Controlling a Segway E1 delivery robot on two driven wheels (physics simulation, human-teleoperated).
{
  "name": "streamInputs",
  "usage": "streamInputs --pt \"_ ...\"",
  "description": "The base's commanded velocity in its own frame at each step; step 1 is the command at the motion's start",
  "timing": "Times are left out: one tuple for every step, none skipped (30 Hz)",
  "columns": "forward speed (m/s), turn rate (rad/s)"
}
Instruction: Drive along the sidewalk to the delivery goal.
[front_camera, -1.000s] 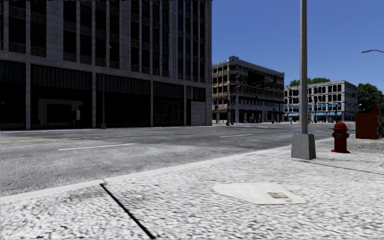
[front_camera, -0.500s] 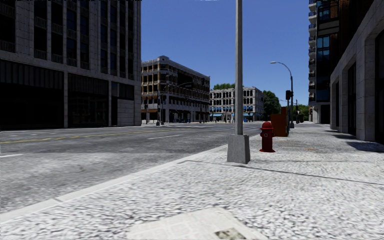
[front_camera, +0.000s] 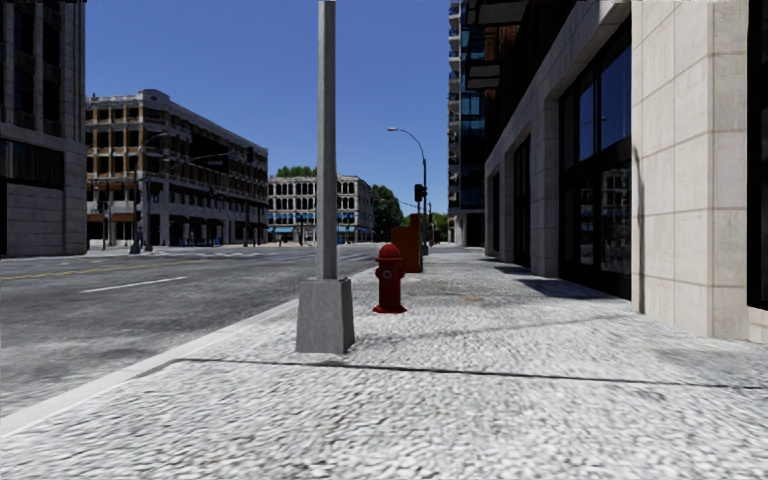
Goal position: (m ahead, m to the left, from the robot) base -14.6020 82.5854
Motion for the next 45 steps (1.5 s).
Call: streamInputs --pt "1.83 -0.85" --pt "1.83 -0.85" --pt "1.83 -0.85" --pt "1.83 -0.85" --pt "1.83 -0.84" --pt "1.83 -0.84" --pt "1.83 -0.79" --pt "1.83 -0.67" --pt "1.83 -0.64" --pt "1.83 -0.64" --pt "1.83 -0.52" --pt "1.83 -0.52" --pt "2.0 -0.04" --pt "2.0 0.0" --pt "2.0 0.0" --pt "2.0 0.0" --pt "2.0 0.0" --pt "2.0 0.0" --pt "2.0 0.0" --pt "2.0 0.0" --pt "2.0 0.0" --pt "2.0 0.0" --pt "2.0 0.0" --pt "2.0 0.0" --pt "2.0 0.0" --pt "2.0 0.0" --pt "2.0 0.0" --pt "2.0 0.0" --pt "2.0 0.0" --pt "2.0 0.0" --pt "2.0 0.0" --pt "2.0 0.0" --pt "2.0 0.0" --pt "2.0 0.0" --pt "2.0 0.0" --pt "2.0 0.0" --pt "2.0 0.0" --pt "2.0 0.0" --pt "2.0 0.0" --pt "2.0 0.02" --pt "2.0 0.11" --pt "2.0 0.16" --pt "2.0 0.17" --pt "2.0 0.17" --pt "2.0 0.17"
